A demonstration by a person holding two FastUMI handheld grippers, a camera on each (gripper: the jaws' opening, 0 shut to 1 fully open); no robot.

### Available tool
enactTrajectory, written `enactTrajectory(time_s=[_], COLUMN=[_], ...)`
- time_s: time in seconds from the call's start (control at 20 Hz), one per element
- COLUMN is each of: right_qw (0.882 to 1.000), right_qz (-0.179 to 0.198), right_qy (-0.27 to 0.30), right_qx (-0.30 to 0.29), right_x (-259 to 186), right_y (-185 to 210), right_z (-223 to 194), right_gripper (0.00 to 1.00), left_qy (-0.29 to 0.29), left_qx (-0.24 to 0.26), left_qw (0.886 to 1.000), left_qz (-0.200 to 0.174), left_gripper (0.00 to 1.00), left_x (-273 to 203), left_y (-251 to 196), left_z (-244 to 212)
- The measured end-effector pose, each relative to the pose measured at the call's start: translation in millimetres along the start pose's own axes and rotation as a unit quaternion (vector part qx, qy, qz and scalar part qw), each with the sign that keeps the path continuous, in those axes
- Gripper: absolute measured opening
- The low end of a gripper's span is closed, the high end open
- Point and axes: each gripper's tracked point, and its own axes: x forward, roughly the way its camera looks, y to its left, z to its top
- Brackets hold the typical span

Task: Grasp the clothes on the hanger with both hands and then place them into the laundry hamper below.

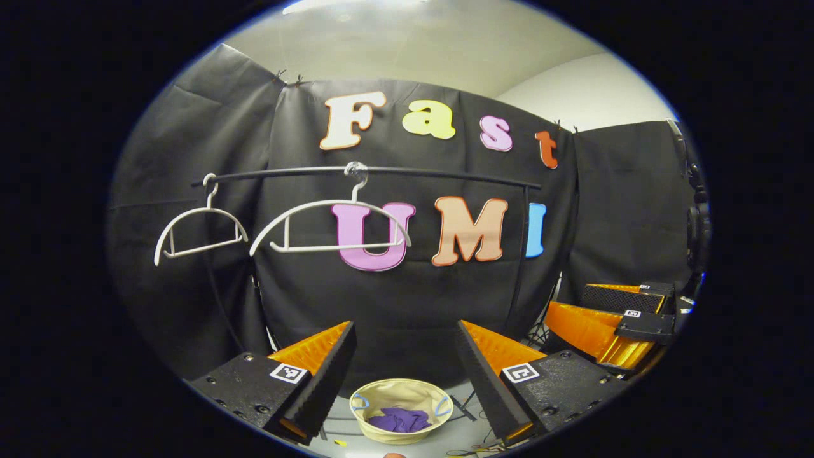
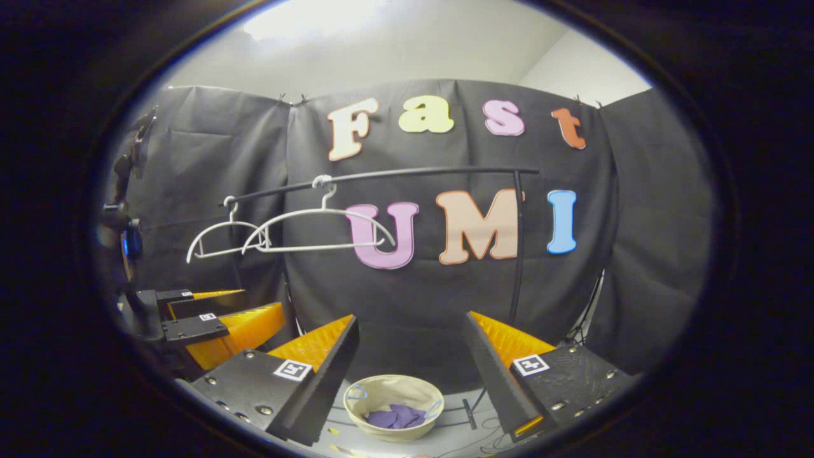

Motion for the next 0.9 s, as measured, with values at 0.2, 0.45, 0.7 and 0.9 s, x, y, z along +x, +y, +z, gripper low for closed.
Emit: enactTrajectory(time_s=[0.2,0.45,0.7,0.9], right_qw=[1.0,0.999,0.998,0.997], right_qz=[0.003,0.02,0.021,0.018], right_qy=[-0.03,-0.041,-0.06,-0.074], right_qx=[-0.002,-0.008,-0.014,-0.011], right_x=[-32,-46,-70,-74], right_y=[-19,-45,-79,-97], right_z=[21,29,43,50], right_gripper=[0.94,0.94,0.99,0.99], left_qy=[-0.022,-0.045,-0.057,-0.064], left_qx=[0.013,0.025,0.027,0.032], left_qw=[1.0,0.998,0.998,0.997], left_qz=[0.004,0.025,0.028,0.026], left_gripper=[0.93,0.92,0.92,0.92], left_x=[-11,-20,-22,-21], left_y=[-19,-48,-78,-92], left_z=[20,36,45,52])
